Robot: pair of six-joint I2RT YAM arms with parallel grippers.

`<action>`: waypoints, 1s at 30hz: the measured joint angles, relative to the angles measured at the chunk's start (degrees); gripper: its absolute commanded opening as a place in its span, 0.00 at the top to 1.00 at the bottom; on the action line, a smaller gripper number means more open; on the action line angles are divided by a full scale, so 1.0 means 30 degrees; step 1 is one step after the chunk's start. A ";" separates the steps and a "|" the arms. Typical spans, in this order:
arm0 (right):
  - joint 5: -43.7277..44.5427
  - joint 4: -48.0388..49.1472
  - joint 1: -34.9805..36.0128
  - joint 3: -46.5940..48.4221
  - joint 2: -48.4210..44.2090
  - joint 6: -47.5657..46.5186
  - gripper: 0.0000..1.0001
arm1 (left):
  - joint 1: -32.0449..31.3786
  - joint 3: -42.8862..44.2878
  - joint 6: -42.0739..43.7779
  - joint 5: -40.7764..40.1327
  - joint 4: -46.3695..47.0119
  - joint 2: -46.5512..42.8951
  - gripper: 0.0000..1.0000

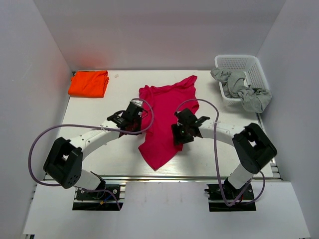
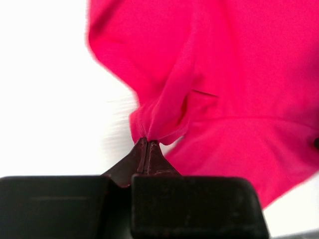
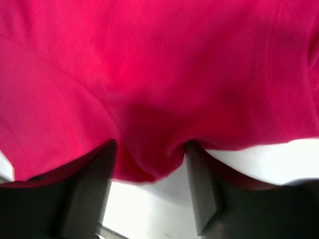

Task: Fold and stack the t-shirts
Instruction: Flatten out the tshirt

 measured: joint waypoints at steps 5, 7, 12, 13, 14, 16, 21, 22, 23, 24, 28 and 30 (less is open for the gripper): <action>0.2535 -0.0699 0.0262 0.1574 0.1668 0.1974 0.87 | 0.0131 -0.0168 -0.1508 -0.2761 -0.1326 -0.0510 1.00; 0.3905 -0.1064 0.0219 0.2178 0.2106 0.2863 0.92 | 0.0248 -0.0386 -0.2018 -0.3504 -0.1763 -0.0510 1.00; 0.6907 -0.1792 -0.0750 0.3330 0.3009 0.3927 0.90 | 0.0503 -0.0801 -0.2856 -0.4532 -0.2550 -0.0510 1.00; 0.7439 -0.1938 -0.1144 0.3512 0.3155 0.4029 0.90 | 0.0517 -0.0845 -0.2943 -0.4692 -0.2586 -0.0554 1.00; 0.7949 -0.2149 -0.1603 0.3723 0.3322 0.4102 0.90 | 0.0517 -0.0911 -0.2987 -0.4801 -0.2594 -0.0605 1.00; 0.8735 -0.2412 -0.2674 0.4022 0.3570 0.4167 0.83 | 0.0517 -0.1078 -0.3016 -0.4889 -0.2579 -0.0765 1.00; 1.0309 -0.3657 -0.5231 0.4656 0.3730 0.3730 0.50 | 0.0495 -0.1763 -0.2091 -0.4109 -0.1530 -0.1413 1.00; 1.0557 -0.3832 -0.5515 0.4787 0.3643 0.3483 0.33 | 0.0452 -0.1872 -0.1829 -0.3796 -0.1209 -0.1508 1.00; 1.0717 -0.3891 -0.5683 0.4823 0.3432 0.3155 0.27 | 0.0423 -0.1938 -0.1574 -0.3490 -0.0933 -0.1559 1.00; 1.0724 -0.3971 -0.5741 0.4823 0.3118 0.2841 0.23 | 0.0364 -0.1996 -0.1362 -0.3162 -0.0641 -0.1588 1.00; 0.9085 -0.4014 -0.5581 0.4269 0.0423 0.1450 0.10 | 0.0299 -0.2157 -0.0721 -0.2237 0.0306 -0.1610 1.00; 0.7584 -0.3942 -0.5464 0.3271 -0.1588 0.0954 0.10 | 0.0277 -0.2310 -0.0576 -0.2025 0.0605 -0.1683 1.00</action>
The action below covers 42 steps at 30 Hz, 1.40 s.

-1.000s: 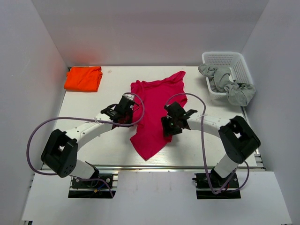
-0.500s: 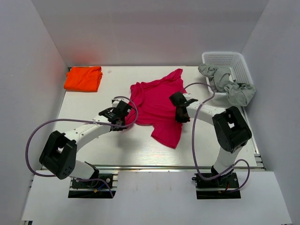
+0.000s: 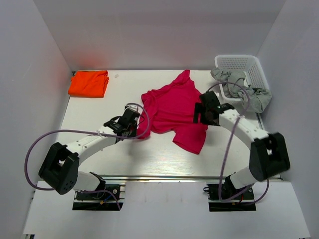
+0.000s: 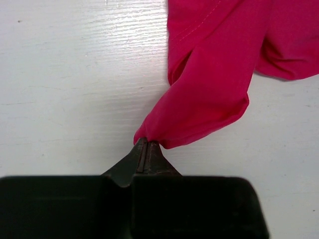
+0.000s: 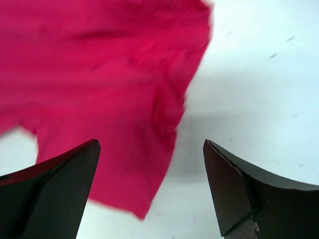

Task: Fold and stack the t-shirts
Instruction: Flatten out the tshirt

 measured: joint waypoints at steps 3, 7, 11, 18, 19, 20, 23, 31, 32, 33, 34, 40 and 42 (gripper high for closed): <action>-0.2076 0.0044 0.0168 -0.2229 -0.2506 -0.0306 0.10 | 0.0000 -0.0138 0.0146 0.0226 0.0197 -0.0248 1.00; -0.4065 -0.0590 0.0342 -0.4969 -0.4051 -0.0219 0.10 | -0.0007 -0.0386 0.0219 0.0306 0.0350 -0.1078 1.00; -0.6069 -0.0452 0.0656 -0.6368 -0.4364 0.0000 0.12 | 0.0007 -0.0510 0.0226 0.0291 0.0583 -0.1792 1.00; -0.7060 0.1457 0.1311 -0.6943 -0.3475 0.1093 0.33 | 0.0029 -0.0525 0.0138 0.0131 0.0714 -0.2259 1.00; -0.7038 0.1661 0.1392 -0.6958 -0.3118 0.1319 0.36 | 0.0029 -0.0525 0.0138 0.0124 0.0707 -0.2259 1.00; -0.7002 0.1778 0.1457 -0.6965 -0.2783 0.1501 0.40 | 0.0029 -0.0525 0.0131 0.0117 0.0707 -0.2259 1.00; -0.6710 0.2069 0.1596 -0.6914 -0.2382 0.2033 0.67 | 0.0029 -0.0525 0.0066 -0.0007 0.0699 -0.2302 1.00; -0.5289 0.1705 0.1880 -0.6528 -0.2484 0.2790 1.00 | 0.0102 -0.0211 -0.0029 -0.0801 0.0386 -0.2601 1.00; -0.5013 0.1523 0.1872 -0.6222 -0.2754 0.2732 1.00 | 0.0109 0.0117 -0.0029 -0.1115 0.0233 -0.2688 1.00; -0.4568 0.1137 0.1872 -0.5530 -0.3104 0.2608 1.00 | 0.0117 0.0532 -0.0029 -0.1464 0.0182 -0.2790 1.00; -0.3993 0.1027 0.1851 -0.4743 -0.3512 0.2492 1.00 | 0.0138 0.1005 -0.0036 -0.1858 0.0109 -0.2892 1.00; 0.0240 0.2514 0.1676 0.1413 -0.6666 0.1902 1.00 | 0.0189 0.6200 0.0131 -0.5537 -0.0459 -0.3082 1.00; 0.1617 0.3096 0.1545 0.2987 -0.7599 0.1297 1.00 | 0.0189 0.7745 0.0335 -0.7089 -0.0532 -0.3147 1.00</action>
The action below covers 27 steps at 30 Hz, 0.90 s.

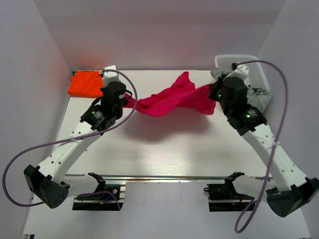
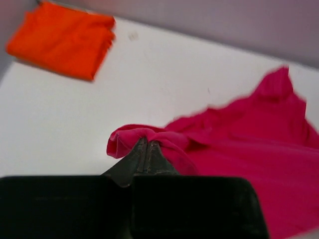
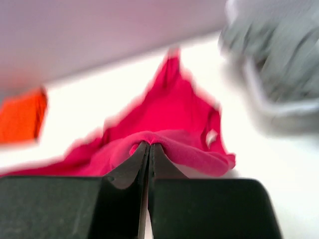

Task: Fold and stack the t-shirts
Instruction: Flatten out the tshirt

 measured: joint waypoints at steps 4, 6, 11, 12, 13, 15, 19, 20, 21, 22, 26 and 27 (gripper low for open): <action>0.2652 0.0619 -0.0255 0.3410 -0.0393 -0.1727 1.00 | 0.0015 0.2324 0.1005 -0.2907 -0.0248 -0.0226 1.00; 0.3752 0.0998 -0.0335 0.4845 -0.0342 -0.2783 1.00 | 0.0015 0.3198 0.1792 -0.3993 -0.0211 -0.0452 1.00; 0.5260 0.1727 -0.0328 0.8320 -0.0284 -0.5952 1.00 | 0.0007 0.5042 0.4648 -0.4634 0.0889 -0.1887 1.00; 0.5260 0.1807 -0.0313 0.9114 -0.0299 -0.6564 1.00 | 0.0007 0.5370 0.5260 -0.4306 0.1275 -0.2397 1.00; 0.5231 0.2018 -0.0313 0.9806 -0.0342 -0.7125 1.00 | 0.0007 0.5719 0.5814 -0.3883 0.1574 -0.2980 1.00; 0.4881 0.2295 -0.0306 1.1023 -0.0546 -0.8233 1.00 | -0.0051 0.6528 0.6637 -0.2667 0.1938 -0.4058 1.00; 0.3395 0.2630 -0.0291 1.3129 -0.1107 -0.9726 1.00 | -0.0146 0.8684 0.7533 0.0379 0.2237 -0.5690 1.00; 0.2849 0.2645 -0.0291 1.3602 -0.1275 -1.0032 1.00 | -0.0138 0.9151 0.7643 0.1020 0.2251 -0.6003 1.00; 0.2390 0.2623 -0.0284 1.3945 -0.1443 -1.0214 1.00 | -0.0117 0.9588 0.7737 0.1690 0.2244 -0.6288 1.00; 0.1909 0.2608 -0.0284 1.4265 -0.1603 -1.0411 1.00 | -0.0109 0.9945 0.7817 0.2346 0.2244 -0.6572 1.00; 0.0109 0.2594 -0.0277 1.5191 -0.2528 -1.0892 1.00 | -0.0095 1.1140 0.8000 0.4903 0.1836 -0.7242 1.00; -0.0204 0.2601 -0.0284 1.5373 -0.2754 -1.0972 1.00 | -0.0087 1.1438 0.8021 0.5523 0.1698 -0.7300 1.00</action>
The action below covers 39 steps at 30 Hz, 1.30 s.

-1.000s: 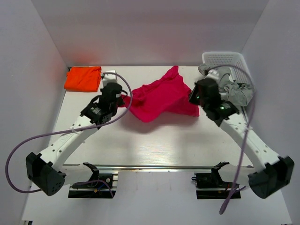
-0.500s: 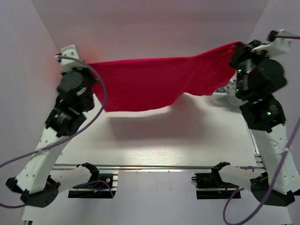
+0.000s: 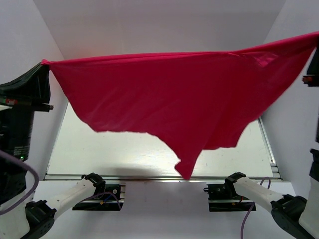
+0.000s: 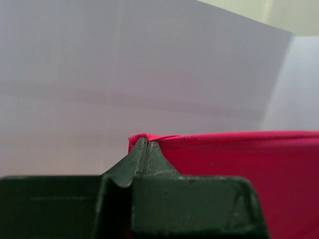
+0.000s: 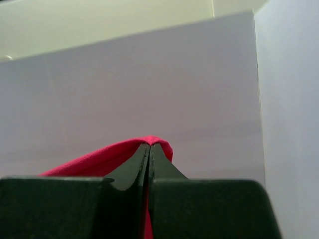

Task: Fold and stack the t-shirts
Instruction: Flatten out the tshirt

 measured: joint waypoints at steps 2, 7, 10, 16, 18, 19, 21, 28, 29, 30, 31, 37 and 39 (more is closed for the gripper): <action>-0.0634 0.0015 0.0000 0.0146 -0.0495 -0.0124 1.00 | 0.0000 0.0743 0.0058 0.1253 -0.0619 -0.0007 1.00; -0.2229 -0.0146 -0.0029 0.0160 -0.1683 -0.0277 1.00 | 0.0000 0.1654 0.0087 0.3381 -0.1457 -0.0277 1.00; -0.3111 -0.0197 -0.0029 -0.0495 -0.2732 -0.0248 1.00 | 0.0007 0.1654 0.0036 0.4386 -0.1836 -0.0699 1.00; -0.4291 -0.0423 -0.0044 -0.1916 -0.4612 0.0015 1.00 | 0.0015 0.1406 -0.0182 0.5799 -0.2193 -0.1683 1.00; -0.4510 -0.0437 -0.0036 -0.2033 -0.4699 0.0051 1.00 | 0.0015 0.0998 -0.0248 0.5960 -0.2186 -0.2055 1.00; -0.4626 -0.0430 -0.0036 -0.2164 -0.4721 0.0080 1.00 | 0.0015 0.0699 -0.0313 0.6011 -0.2171 -0.2273 1.00; -0.4648 -0.0437 -0.0036 -0.2594 -0.4728 0.0109 1.00 | 0.0029 0.0015 -0.0401 0.6047 -0.2171 -0.2667 1.00; -0.4466 -0.0634 -0.0051 -0.5741 -0.5136 0.0466 1.00 | 0.0036 -0.1902 -0.0714 0.5355 -0.2302 -0.3162 1.00; -0.4379 -0.0736 -0.0051 -0.5952 -0.5136 0.0488 1.00 | 0.0036 -0.2004 -0.0743 0.5268 -0.2375 -0.3184 1.00; -0.4269 -0.0882 -0.0051 -0.6054 -0.5122 0.0517 1.00 | 0.0036 -0.2069 -0.0794 0.5202 -0.2412 -0.3206 1.00; -0.4197 -0.0998 -0.0051 -0.6098 -0.5122 0.0532 1.00 | 0.0036 -0.2127 -0.0867 0.5166 -0.2426 -0.3220 1.00; -0.4131 -0.1049 -0.0051 -0.6084 -0.5450 0.0568 1.00 | 0.0036 -0.2674 -0.1122 0.4976 -0.2572 -0.3453 1.00; -0.4138 -0.1188 -0.0051 -0.5931 -0.5530 0.0605 1.00 | 0.0036 -0.2674 -0.1231 0.4991 -0.2594 -0.3461 1.00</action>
